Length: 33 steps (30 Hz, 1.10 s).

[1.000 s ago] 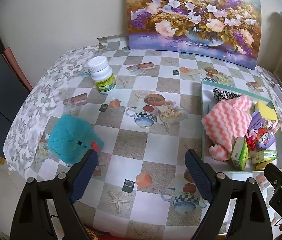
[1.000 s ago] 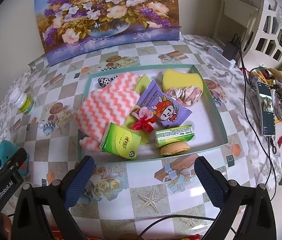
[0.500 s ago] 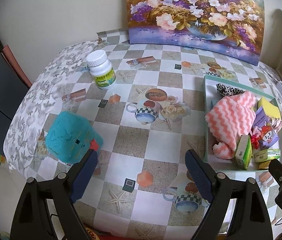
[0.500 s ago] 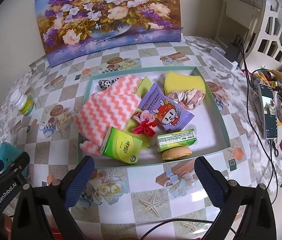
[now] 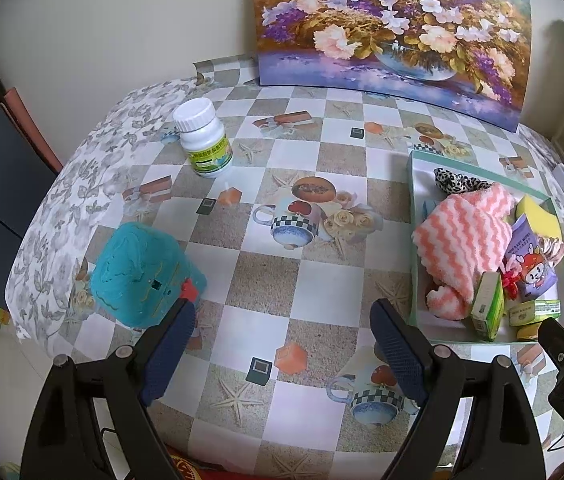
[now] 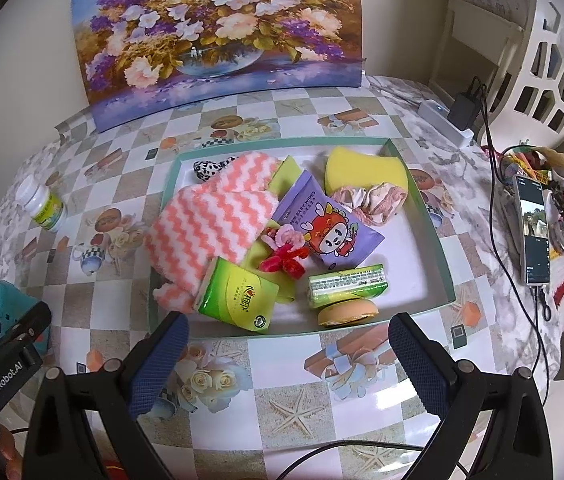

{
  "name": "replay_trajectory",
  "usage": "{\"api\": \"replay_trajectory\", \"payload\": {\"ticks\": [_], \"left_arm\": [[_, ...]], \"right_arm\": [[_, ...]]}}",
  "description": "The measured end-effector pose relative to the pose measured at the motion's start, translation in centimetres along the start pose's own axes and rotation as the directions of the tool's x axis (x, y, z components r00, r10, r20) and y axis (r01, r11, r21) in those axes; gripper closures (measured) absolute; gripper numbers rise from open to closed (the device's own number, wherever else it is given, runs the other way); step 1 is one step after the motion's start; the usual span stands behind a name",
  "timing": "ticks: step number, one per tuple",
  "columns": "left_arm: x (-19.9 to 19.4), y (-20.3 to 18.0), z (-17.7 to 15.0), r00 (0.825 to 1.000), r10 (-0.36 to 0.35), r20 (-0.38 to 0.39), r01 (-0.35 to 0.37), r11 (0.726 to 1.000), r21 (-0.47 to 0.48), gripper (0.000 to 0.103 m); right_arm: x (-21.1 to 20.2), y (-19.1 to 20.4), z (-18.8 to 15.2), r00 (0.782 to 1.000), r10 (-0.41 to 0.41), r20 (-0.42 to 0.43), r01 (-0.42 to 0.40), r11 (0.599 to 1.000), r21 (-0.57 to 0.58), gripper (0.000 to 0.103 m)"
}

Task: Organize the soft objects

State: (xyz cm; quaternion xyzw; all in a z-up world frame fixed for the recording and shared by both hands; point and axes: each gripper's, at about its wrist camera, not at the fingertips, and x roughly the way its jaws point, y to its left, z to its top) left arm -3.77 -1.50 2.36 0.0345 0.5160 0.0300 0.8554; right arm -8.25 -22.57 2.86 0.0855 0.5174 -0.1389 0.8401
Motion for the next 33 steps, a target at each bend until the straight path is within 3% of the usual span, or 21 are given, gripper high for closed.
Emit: {"api": "replay_trajectory", "payload": {"ticks": [33], "left_arm": [[0.21, 0.28, 0.0, 1.0, 0.005, -0.007, -0.005, 1.0, -0.007, 0.014]], "right_arm": [[0.14, 0.6, -0.06, 1.0, -0.004, -0.004, 0.004, 1.0, -0.031, 0.002]]}}
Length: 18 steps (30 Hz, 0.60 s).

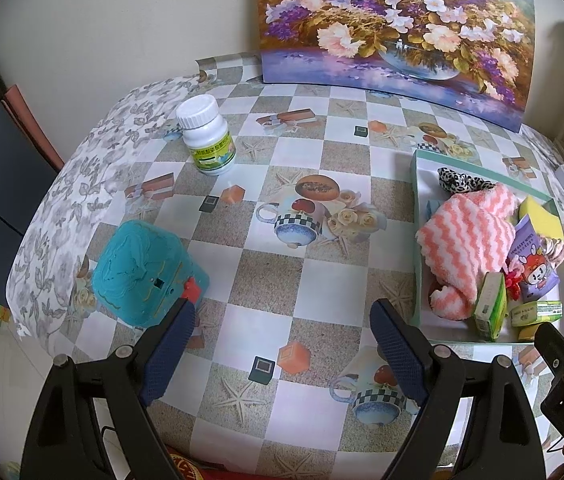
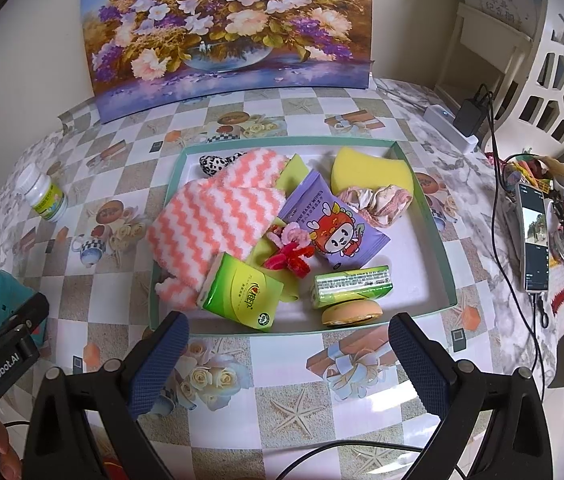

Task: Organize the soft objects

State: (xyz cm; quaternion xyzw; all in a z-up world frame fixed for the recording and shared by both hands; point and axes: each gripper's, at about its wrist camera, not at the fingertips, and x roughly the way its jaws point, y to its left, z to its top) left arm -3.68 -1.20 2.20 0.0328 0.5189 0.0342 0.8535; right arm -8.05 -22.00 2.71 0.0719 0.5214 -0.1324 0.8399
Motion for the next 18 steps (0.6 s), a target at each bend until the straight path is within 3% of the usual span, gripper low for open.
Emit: {"api": "replay_trajectory", "payload": {"ticks": [18], "left_arm": [[0.08, 0.03, -0.04, 1.0, 0.005, -0.006, -0.005, 1.0, -0.001, 0.014]], "right_arm": [[0.02, 0.09, -0.04, 1.0, -0.001, 0.0, 0.001, 1.0, 0.001, 0.002]]}}
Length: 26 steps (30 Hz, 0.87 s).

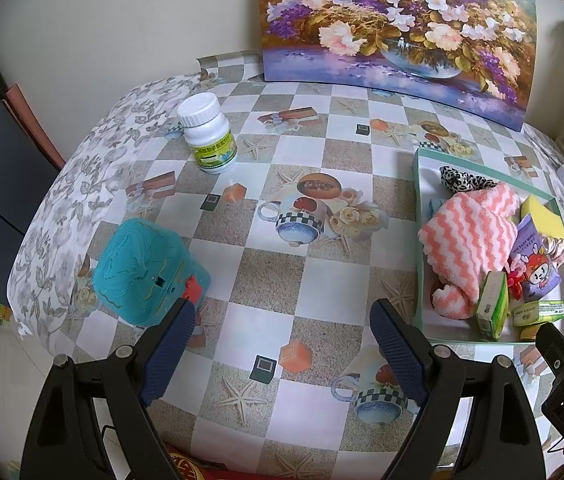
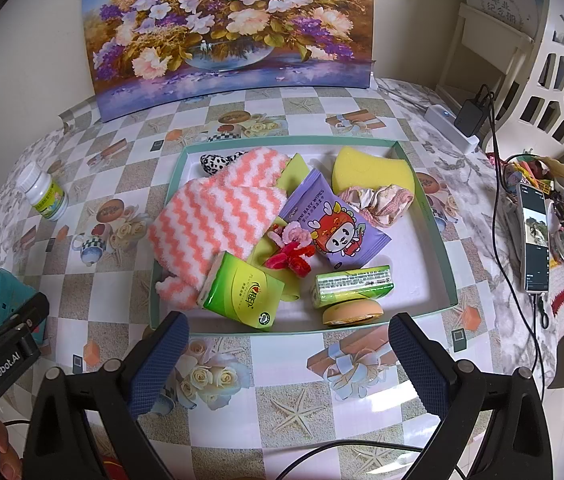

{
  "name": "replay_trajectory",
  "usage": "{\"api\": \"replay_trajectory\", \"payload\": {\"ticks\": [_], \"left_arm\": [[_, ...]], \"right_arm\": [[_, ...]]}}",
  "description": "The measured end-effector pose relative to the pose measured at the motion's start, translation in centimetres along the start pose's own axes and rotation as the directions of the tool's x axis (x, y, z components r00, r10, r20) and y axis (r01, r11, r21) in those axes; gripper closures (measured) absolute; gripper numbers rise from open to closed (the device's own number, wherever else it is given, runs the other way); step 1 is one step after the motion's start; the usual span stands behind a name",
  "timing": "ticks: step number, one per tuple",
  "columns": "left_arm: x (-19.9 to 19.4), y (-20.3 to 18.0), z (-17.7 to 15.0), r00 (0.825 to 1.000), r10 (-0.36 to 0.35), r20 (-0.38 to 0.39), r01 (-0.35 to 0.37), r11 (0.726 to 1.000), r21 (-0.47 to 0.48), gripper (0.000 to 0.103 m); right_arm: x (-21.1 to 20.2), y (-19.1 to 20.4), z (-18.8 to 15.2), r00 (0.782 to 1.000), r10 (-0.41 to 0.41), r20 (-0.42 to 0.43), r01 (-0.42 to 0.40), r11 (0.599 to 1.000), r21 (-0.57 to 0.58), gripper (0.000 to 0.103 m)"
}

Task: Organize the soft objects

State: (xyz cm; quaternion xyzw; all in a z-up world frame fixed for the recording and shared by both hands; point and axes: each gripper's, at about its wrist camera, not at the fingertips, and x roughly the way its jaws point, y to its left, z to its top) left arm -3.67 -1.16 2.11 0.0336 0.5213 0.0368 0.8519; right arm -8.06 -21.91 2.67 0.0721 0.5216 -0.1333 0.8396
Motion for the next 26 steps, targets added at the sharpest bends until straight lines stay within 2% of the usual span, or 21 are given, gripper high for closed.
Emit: {"api": "replay_trajectory", "payload": {"ticks": [26], "left_arm": [[0.01, 0.18, 0.05, 1.0, -0.004, -0.003, 0.004, 1.0, -0.004, 0.014]], "right_arm": [[0.04, 0.03, -0.04, 1.0, -0.001, -0.001, 0.001, 1.0, 0.0, 0.002]]}}
